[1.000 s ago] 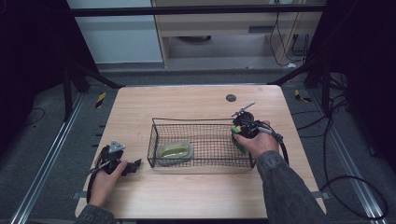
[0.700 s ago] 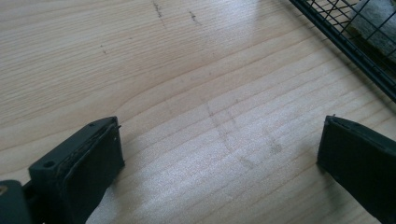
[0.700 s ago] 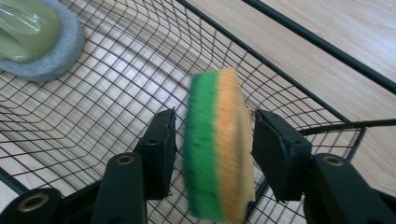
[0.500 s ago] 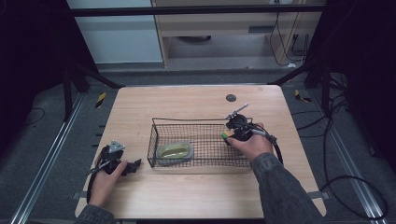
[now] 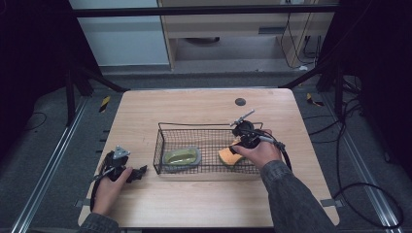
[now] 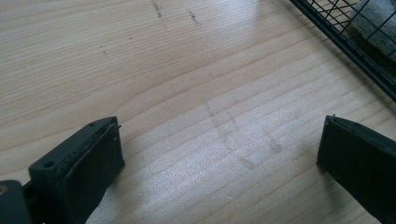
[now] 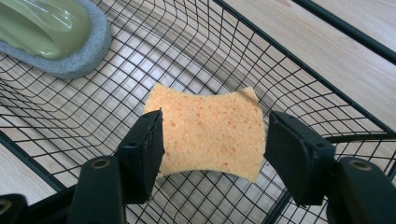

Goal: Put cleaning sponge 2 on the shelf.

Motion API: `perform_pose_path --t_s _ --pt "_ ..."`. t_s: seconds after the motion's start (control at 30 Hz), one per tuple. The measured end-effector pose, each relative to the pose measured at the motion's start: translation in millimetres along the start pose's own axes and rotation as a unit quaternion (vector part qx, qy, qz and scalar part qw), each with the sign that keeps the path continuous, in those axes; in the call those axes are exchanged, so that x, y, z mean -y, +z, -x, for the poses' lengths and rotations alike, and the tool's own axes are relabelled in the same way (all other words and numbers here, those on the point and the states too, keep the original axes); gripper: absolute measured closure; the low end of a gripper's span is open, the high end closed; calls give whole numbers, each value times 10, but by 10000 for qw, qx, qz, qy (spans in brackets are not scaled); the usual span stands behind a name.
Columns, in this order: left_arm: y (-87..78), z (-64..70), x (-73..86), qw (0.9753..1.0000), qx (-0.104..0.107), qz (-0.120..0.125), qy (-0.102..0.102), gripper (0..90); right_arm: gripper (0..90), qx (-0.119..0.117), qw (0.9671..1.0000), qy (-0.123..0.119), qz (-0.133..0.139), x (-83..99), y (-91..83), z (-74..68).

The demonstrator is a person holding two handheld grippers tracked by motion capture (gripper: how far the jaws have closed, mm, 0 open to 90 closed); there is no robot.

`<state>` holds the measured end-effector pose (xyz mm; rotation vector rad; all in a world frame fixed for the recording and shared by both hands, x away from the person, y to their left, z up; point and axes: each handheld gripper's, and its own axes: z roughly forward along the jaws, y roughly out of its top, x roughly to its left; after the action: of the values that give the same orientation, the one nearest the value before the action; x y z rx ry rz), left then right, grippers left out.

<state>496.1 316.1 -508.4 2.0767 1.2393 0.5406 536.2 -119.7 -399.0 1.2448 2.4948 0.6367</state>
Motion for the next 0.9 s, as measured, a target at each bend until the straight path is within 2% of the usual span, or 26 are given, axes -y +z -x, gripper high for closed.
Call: perform_pose_path --t_s 0.27,0.5,0.63,0.8,0.9 --pt "0 0 0 10000 0 0 0 0 310 18 10000 -14 96 1 -21 -5" --pt "1 -1 -1 10000 1 -2 5 0 158 93 9996 6 267 11 -68 2" --pt "3 -3 -5 10000 6 -15 26 0 76 42 9990 88 429 25 -104 12" --pt "3 -3 -5 10000 6 -14 24 0 59 3 9981 112 608 58 -166 52" --pt "3 -3 -5 10000 7 -13 21 0 58 57 9970 110 760 94 -215 106"
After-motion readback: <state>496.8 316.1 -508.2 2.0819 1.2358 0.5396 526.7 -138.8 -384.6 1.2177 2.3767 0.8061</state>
